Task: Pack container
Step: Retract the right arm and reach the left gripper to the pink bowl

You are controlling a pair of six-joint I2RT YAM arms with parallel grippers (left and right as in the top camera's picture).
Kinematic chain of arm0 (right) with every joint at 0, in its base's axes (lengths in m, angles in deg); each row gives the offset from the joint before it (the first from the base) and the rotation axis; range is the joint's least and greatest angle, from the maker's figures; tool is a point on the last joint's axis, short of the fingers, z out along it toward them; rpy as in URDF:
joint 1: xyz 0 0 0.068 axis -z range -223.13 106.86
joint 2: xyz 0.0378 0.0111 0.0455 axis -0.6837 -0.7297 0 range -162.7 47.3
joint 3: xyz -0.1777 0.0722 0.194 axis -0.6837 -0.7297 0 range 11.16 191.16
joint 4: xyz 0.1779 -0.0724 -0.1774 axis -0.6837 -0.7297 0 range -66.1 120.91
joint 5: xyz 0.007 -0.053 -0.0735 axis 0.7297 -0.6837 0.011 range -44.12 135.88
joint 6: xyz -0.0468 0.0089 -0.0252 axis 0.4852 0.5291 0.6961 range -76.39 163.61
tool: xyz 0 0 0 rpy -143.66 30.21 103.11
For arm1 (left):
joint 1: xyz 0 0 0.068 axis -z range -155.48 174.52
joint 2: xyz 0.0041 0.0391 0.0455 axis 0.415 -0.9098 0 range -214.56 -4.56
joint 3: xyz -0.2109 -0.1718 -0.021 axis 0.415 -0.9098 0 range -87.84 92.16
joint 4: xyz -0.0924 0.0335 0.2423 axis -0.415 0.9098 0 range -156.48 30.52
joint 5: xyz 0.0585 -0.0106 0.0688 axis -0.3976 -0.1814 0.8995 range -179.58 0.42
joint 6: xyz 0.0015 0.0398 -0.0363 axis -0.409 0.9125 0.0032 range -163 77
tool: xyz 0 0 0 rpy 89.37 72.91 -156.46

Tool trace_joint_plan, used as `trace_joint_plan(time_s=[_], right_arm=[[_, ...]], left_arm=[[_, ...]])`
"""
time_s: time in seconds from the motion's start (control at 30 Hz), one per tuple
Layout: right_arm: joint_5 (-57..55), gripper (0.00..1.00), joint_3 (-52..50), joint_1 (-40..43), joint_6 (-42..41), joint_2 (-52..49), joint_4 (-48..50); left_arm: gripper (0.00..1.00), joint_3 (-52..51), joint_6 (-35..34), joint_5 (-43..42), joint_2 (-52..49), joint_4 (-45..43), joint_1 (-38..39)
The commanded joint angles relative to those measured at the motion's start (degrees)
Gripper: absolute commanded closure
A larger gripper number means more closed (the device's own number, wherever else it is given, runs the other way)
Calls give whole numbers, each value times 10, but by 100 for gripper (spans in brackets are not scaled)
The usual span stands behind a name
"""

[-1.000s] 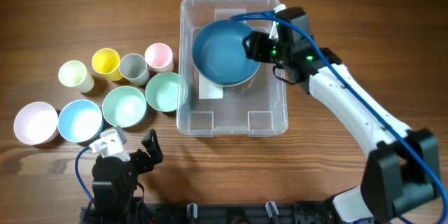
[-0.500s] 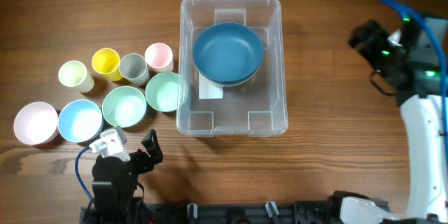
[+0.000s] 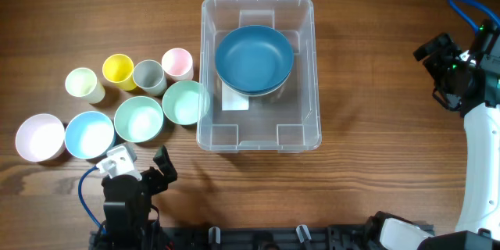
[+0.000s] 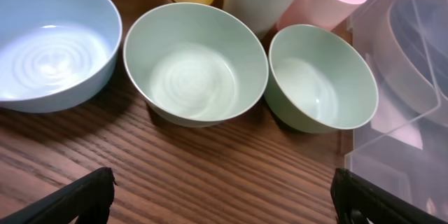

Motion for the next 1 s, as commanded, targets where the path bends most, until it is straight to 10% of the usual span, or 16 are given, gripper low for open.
trace_joint_plan(time_s=[0.0,0.13,0.53,0.7,0.87,0.97], right_arm=[[-6,1,3,-1,-8,-3,-1],[-6,0,3,-1,-8,-3,-1],[-6,0,3,-1,-8,-3,-1],[-6,0,3,-1,-8,-3,-1],[-6,0,3,-1,-8,-3,-1],[-6,0,3,-1,-9,-3,-1]], left_arm=[[0,-2,-47,-27,5,-113,-4],[0,-2,-157,-229,5,-204,-4],[0,103,-212,-68,-181,-219,-5],[0,307,-123,41,-403,-93,-5],[0,489,41,-85,-536,-15,-5],[0,513,-28,-5,-556,10,-12]])
